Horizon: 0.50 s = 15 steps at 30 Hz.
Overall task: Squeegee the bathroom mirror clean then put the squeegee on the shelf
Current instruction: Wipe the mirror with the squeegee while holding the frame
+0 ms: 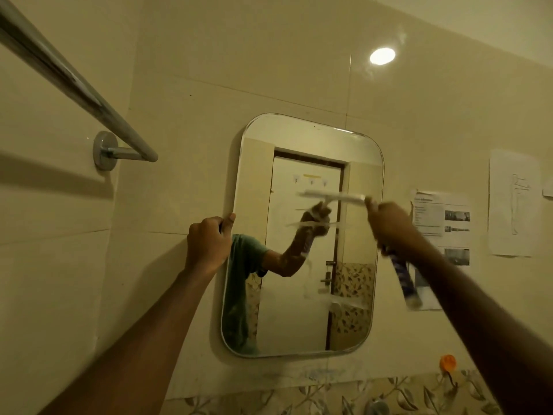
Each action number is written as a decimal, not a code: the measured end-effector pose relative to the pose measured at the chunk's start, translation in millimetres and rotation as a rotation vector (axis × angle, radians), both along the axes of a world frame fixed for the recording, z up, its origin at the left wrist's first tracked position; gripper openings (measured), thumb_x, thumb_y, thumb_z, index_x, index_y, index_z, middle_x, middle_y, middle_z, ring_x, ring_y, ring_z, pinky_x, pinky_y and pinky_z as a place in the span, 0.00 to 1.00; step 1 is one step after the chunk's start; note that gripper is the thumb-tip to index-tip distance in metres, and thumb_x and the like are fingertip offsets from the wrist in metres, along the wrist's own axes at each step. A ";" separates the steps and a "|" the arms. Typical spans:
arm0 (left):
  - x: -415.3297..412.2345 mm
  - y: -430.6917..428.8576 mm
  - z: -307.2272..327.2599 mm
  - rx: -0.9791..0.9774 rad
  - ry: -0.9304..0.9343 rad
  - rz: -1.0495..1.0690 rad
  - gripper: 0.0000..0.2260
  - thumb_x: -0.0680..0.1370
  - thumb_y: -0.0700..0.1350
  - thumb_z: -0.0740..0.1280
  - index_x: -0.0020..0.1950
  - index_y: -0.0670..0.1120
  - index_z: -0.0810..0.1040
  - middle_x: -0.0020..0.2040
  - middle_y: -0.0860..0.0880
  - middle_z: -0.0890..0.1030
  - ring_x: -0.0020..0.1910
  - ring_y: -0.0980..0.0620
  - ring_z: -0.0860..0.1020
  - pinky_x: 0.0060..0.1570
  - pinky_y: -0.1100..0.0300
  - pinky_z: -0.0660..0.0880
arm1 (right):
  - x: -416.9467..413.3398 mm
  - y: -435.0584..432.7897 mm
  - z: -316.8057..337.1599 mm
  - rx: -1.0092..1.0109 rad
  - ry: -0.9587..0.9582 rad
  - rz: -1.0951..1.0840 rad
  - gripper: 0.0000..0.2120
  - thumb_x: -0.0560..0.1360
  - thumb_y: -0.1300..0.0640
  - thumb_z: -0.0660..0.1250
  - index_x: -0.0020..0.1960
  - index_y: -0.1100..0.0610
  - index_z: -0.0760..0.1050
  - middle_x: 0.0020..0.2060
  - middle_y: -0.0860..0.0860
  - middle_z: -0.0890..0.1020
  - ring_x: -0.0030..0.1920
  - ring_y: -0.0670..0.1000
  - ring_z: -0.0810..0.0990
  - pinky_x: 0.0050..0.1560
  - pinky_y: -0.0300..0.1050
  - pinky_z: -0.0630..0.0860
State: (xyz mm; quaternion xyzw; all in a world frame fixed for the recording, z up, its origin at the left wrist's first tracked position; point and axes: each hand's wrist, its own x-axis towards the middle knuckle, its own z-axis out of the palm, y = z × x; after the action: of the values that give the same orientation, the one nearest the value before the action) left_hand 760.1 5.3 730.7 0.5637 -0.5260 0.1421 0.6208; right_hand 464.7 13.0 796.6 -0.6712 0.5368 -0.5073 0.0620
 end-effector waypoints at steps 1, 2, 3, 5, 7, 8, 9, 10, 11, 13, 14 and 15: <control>0.5 -1.2 -0.6 -0.005 -0.002 -0.003 0.19 0.81 0.53 0.59 0.35 0.43 0.73 0.26 0.52 0.70 0.26 0.57 0.68 0.26 0.64 0.58 | -1.8 -0.5 24.5 -0.065 -0.011 -0.020 0.23 0.82 0.45 0.51 0.41 0.60 0.71 0.29 0.53 0.72 0.24 0.49 0.70 0.21 0.40 0.70; 0.9 -2.6 -0.9 -0.008 -0.004 -0.006 0.19 0.81 0.53 0.60 0.35 0.43 0.74 0.25 0.52 0.70 0.26 0.57 0.69 0.26 0.64 0.58 | -3.3 -0.1 49.6 -0.121 -0.035 -0.022 0.23 0.82 0.44 0.51 0.43 0.62 0.72 0.29 0.53 0.72 0.24 0.49 0.70 0.23 0.41 0.71; 1.2 -3.7 -1.2 -0.008 -0.005 -0.009 0.19 0.81 0.53 0.60 0.35 0.43 0.73 0.25 0.52 0.70 0.25 0.57 0.69 0.26 0.64 0.58 | -3.8 0.6 71.3 -0.153 -0.066 -0.014 0.23 0.82 0.44 0.51 0.46 0.63 0.72 0.30 0.53 0.72 0.25 0.49 0.71 0.24 0.41 0.71; 2.0 -4.8 -1.4 -0.016 -0.007 -0.009 0.19 0.81 0.54 0.60 0.34 0.44 0.73 0.25 0.52 0.70 0.25 0.56 0.69 0.25 0.63 0.59 | -2.7 -2.9 94.9 -0.140 -0.074 -0.012 0.22 0.82 0.44 0.51 0.50 0.62 0.71 0.31 0.53 0.72 0.26 0.49 0.71 0.25 0.41 0.71; 2.1 -4.6 -0.5 -0.018 -0.016 0.004 0.19 0.81 0.53 0.60 0.34 0.44 0.72 0.25 0.52 0.69 0.25 0.57 0.68 0.25 0.63 0.59 | 2.5 -6.0 86.6 -0.090 -0.051 -0.029 0.21 0.82 0.45 0.50 0.49 0.61 0.70 0.31 0.53 0.72 0.26 0.49 0.71 0.24 0.41 0.71; 1.7 -4.3 -0.3 -0.016 -0.018 0.008 0.19 0.81 0.53 0.60 0.34 0.44 0.72 0.25 0.52 0.69 0.25 0.57 0.68 0.25 0.63 0.59 | 6.3 -6.9 71.9 -0.077 -0.040 -0.030 0.20 0.82 0.45 0.50 0.46 0.61 0.70 0.30 0.53 0.72 0.26 0.49 0.71 0.24 0.41 0.71; 1.5 -4.4 -0.4 -0.014 -0.017 0.006 0.19 0.81 0.53 0.60 0.34 0.44 0.72 0.25 0.52 0.69 0.25 0.57 0.67 0.25 0.63 0.58 | 9.9 -8.2 51.2 -0.067 -0.020 -0.022 0.20 0.82 0.47 0.50 0.43 0.60 0.70 0.29 0.53 0.72 0.25 0.49 0.71 0.24 0.42 0.71; 1.2 -4.1 -0.4 -0.012 -0.015 0.004 0.19 0.81 0.53 0.60 0.34 0.44 0.72 0.25 0.52 0.69 0.25 0.57 0.67 0.25 0.63 0.57 | 13.4 -10.3 25.9 -0.060 0.005 -0.005 0.20 0.83 0.49 0.51 0.40 0.59 0.70 0.29 0.53 0.72 0.25 0.49 0.70 0.25 0.42 0.71; 0.7 -3.7 -0.2 -0.008 -0.012 0.005 0.19 0.81 0.53 0.60 0.34 0.44 0.71 0.25 0.52 0.68 0.26 0.58 0.67 0.25 0.63 0.57 | 16.8 -12.0 -2.9 -0.047 0.022 0.013 0.19 0.83 0.50 0.51 0.39 0.59 0.70 0.29 0.53 0.72 0.25 0.49 0.70 0.26 0.43 0.71; 0.6 -2.7 0.7 -0.001 -0.007 0.009 0.20 0.81 0.53 0.60 0.32 0.44 0.70 0.25 0.52 0.68 0.26 0.58 0.66 0.26 0.62 0.56 | 25.0 -6.5 -58.3 0.002 0.017 0.040 0.20 0.83 0.51 0.51 0.39 0.59 0.73 0.28 0.52 0.73 0.25 0.48 0.69 0.25 0.41 0.69; 0.5 -2.3 0.6 0.005 0.000 0.009 0.21 0.81 0.53 0.60 0.31 0.45 0.69 0.25 0.52 0.68 0.27 0.57 0.66 0.26 0.61 0.56 | 28.4 -1.9 -77.8 0.027 0.026 0.040 0.22 0.83 0.50 0.51 0.39 0.60 0.74 0.27 0.52 0.73 0.24 0.47 0.70 0.24 0.39 0.68; 0.2 -1.7 0.9 0.013 0.007 0.007 0.21 0.81 0.53 0.60 0.31 0.45 0.69 0.26 0.51 0.68 0.27 0.57 0.66 0.25 0.61 0.56 | 30.7 2.7 -88.1 0.048 0.044 0.038 0.23 0.83 0.49 0.51 0.39 0.61 0.75 0.26 0.52 0.73 0.23 0.47 0.70 0.23 0.38 0.68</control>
State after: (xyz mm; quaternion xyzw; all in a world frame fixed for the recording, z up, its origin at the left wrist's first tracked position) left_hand 760.3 3.6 731.6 0.5702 -0.5226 0.1390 0.6184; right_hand 495.4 15.6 708.5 -0.6905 0.5374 -0.4782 0.0758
